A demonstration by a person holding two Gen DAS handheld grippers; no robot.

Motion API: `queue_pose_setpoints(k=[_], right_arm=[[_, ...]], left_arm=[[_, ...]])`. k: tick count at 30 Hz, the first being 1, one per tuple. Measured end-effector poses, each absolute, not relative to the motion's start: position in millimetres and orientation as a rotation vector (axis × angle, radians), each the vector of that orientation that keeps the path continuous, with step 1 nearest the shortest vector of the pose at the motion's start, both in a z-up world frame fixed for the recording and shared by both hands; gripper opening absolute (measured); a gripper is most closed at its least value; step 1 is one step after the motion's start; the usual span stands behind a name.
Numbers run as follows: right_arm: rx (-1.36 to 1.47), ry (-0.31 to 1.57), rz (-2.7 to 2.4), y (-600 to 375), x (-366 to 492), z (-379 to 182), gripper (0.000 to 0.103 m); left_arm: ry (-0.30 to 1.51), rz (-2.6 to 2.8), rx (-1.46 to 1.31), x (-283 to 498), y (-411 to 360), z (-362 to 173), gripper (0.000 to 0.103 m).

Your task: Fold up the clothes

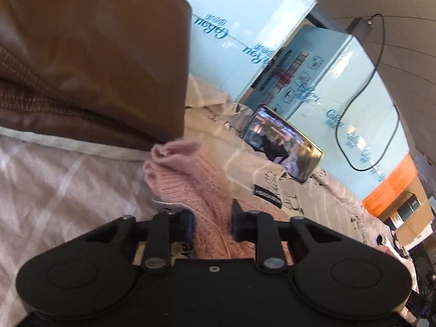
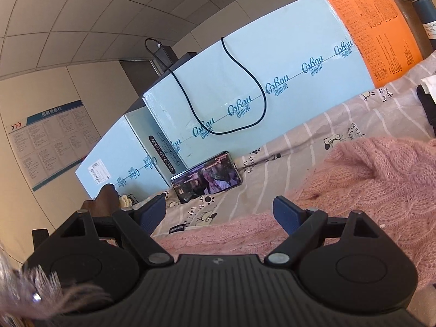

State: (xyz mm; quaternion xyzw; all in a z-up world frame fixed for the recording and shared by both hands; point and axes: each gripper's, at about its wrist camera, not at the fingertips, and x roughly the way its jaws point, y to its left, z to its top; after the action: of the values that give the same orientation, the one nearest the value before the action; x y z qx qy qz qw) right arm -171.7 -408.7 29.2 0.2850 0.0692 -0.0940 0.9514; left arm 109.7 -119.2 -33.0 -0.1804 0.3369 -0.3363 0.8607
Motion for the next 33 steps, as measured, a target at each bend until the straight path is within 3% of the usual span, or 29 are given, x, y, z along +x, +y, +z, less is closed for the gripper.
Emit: queue_pose_setpoints(k=[9, 16, 26, 27, 29, 30, 31, 33], right_arm=[[0.604, 0.140, -0.139, -412, -174, 29, 0.086], [0.665, 0.152, -0.060, -415, -175, 28, 0.086], [0.670, 0.159, -0.083, -416, -174, 27, 0.086], [0.669, 0.157, -0.083, -416, -175, 28, 0.086], [0.667, 0.154, -0.084, -415, -175, 28, 0.086], [0.667, 0.152, -0.084, -415, -175, 28, 0.086], [0.666, 0.150, -0.084, -415, -176, 28, 0.086], [0.664, 0.147, -0.084, -415, -176, 29, 0.086]], left_arm=[[0.376, -0.639, -0.267, 58, -76, 1, 0.018], [0.308, -0.598, -0.163, 51, -78, 9, 0.019], [0.316, -0.981, 0.019, -10, -164, 7, 0.021], [0.332, -0.998, 0.038, -12, -172, 4, 0.023], [0.372, -1.034, 0.054, -15, -184, -2, 0.043], [0.399, -1.055, 0.045, -15, -189, -4, 0.060], [0.419, -1.069, 0.034, -16, -191, -6, 0.067], [0.460, -1.095, 0.013, -19, -194, -9, 0.072]])
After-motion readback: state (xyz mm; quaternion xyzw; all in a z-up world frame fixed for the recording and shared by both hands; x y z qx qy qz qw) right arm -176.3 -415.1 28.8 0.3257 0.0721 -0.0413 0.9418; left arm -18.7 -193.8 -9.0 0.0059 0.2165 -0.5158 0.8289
